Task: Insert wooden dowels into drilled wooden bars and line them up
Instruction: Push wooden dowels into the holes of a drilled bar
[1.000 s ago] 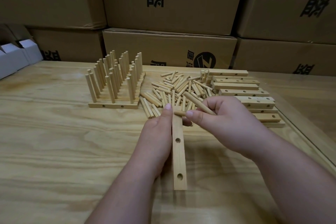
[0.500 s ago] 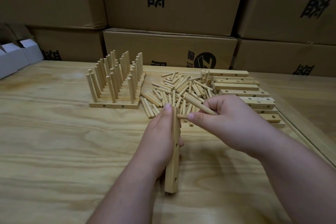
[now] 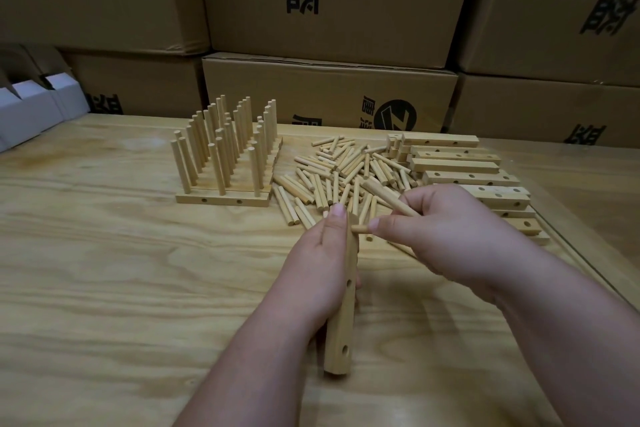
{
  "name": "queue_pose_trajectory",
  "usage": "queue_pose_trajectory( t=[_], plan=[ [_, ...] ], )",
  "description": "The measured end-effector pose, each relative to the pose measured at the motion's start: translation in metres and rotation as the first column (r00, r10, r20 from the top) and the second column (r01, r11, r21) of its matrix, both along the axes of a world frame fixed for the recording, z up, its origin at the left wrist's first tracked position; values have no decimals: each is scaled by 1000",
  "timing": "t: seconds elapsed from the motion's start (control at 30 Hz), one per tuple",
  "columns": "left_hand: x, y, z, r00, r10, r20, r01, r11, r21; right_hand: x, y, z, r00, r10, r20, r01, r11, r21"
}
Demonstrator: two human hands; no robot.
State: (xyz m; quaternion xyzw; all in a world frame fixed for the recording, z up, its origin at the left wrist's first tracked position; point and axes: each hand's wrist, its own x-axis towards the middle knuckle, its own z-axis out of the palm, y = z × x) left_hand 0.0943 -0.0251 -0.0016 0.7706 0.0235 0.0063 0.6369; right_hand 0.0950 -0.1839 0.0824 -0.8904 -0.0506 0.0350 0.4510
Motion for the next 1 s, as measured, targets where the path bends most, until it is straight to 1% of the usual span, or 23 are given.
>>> queue_pose_trajectory(
  t=[0.1, 0.17, 0.27, 0.4, 0.43, 0.57, 0.6, 0.67, 0.83, 0.9, 1.0],
  plan=[
    [1, -3, -1, 1000, -15, 17, 15, 1000, 9, -3, 6, 1, 994, -20, 111, 37, 988, -153],
    [2, -4, -2, 999, -32, 30, 32, 999, 7, -5, 9, 2, 990, -30, 139, 57, 980, -191],
    [2, -3, -2, 998, -47, 29, 46, 999, 21, -6, 8, 4, 994, -26, 106, 45, 983, -178],
    [0, -3, -1, 1000, -27, -5, 27, 998, 60, -3, 3, 6, 999, -30, -20, 28, 997, -72],
    [0, -4, 0, 1000, -28, -5, 28, 997, 70, -2, 3, 6, 999, -33, -26, 32, 997, -72],
    [0, -7, 2, 999, -31, 12, 30, 994, 101, -4, 9, 5, 995, -39, 92, 59, 972, -229],
    [-1, -7, 3, 1000, -30, 9, 29, 995, 100, -5, 11, 6, 994, -38, 107, 63, 967, -245],
    [-1, -7, 4, 1000, -30, 5, 29, 994, 103, -5, 10, 7, 994, -41, 103, 66, 967, -245],
    [0, -7, 3, 999, -36, -6, 36, 989, 141, -4, 4, 11, 1000, -29, 5, 29, 987, -155],
    [1, -8, 4, 999, -33, 1, 32, 988, 148, -3, 4, 8, 999, -33, 18, 36, 987, -159],
    [1, -10, 5, 1000, -20, 23, 17, 990, 138, -3, 8, 6, 995, -49, 85, 67, 972, -225]
  ],
)
